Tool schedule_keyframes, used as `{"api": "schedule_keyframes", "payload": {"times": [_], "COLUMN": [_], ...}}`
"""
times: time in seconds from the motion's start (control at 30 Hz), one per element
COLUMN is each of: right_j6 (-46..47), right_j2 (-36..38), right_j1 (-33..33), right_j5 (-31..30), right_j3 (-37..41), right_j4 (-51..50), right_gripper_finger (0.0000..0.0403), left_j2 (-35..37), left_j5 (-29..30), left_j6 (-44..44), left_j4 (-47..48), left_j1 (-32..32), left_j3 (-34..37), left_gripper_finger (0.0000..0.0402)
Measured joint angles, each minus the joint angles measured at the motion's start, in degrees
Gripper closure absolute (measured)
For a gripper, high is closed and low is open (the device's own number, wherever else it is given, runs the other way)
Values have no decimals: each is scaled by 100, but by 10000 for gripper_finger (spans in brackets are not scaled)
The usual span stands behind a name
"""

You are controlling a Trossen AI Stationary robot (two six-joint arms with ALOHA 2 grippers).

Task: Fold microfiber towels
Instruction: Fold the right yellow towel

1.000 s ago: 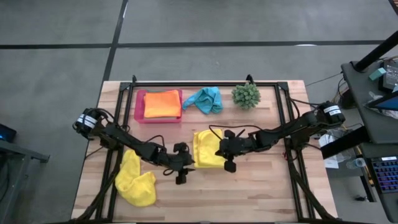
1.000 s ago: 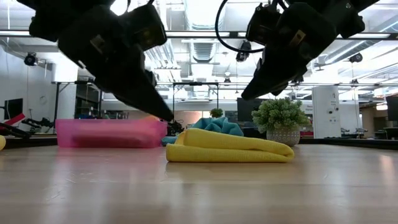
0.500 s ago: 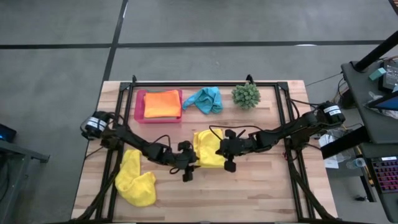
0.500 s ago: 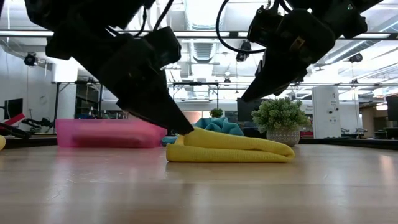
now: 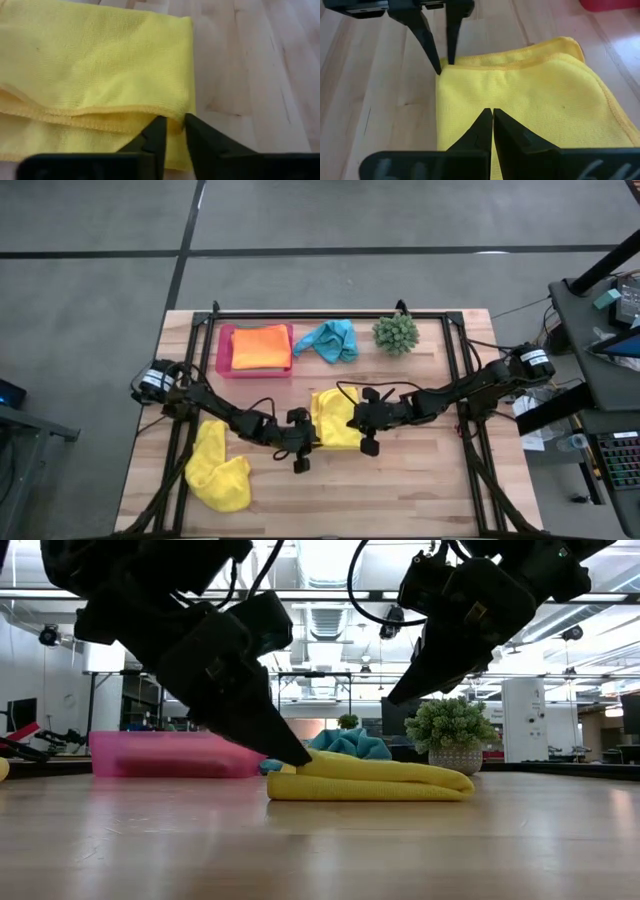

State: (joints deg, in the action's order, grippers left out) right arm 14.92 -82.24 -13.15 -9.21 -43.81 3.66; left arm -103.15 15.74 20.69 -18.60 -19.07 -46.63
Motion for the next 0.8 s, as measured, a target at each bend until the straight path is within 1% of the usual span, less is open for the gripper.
{"api": "schedule_keyframes", "payload": {"times": [0.07,0.13,0.3,0.47,0.67,0.8], "right_j6": [0,0,2,2,3,20], "right_j2": [0,0,0,-2,-2,-2], "right_j1": [0,0,0,0,0,0], "right_j5": [0,0,0,0,0,-7], "right_j3": [2,2,11,11,25,40], "right_j4": [0,1,-2,-2,-2,-3], "right_gripper_finger": [394,394,394,394,394,394], "left_j2": [-6,-11,8,227,659,913], "left_j5": [-19,-21,-19,-17,-12,-10], "left_j6": [-7,-29,-173,-221,-331,-303], "left_j4": [-63,-41,-21,65,522,1074], "left_j1": [9,11,11,11,11,9], "left_j3": [-7,-5,-15,-2,16,26], "left_gripper_finger": [386,396,400,401,401,401]}}
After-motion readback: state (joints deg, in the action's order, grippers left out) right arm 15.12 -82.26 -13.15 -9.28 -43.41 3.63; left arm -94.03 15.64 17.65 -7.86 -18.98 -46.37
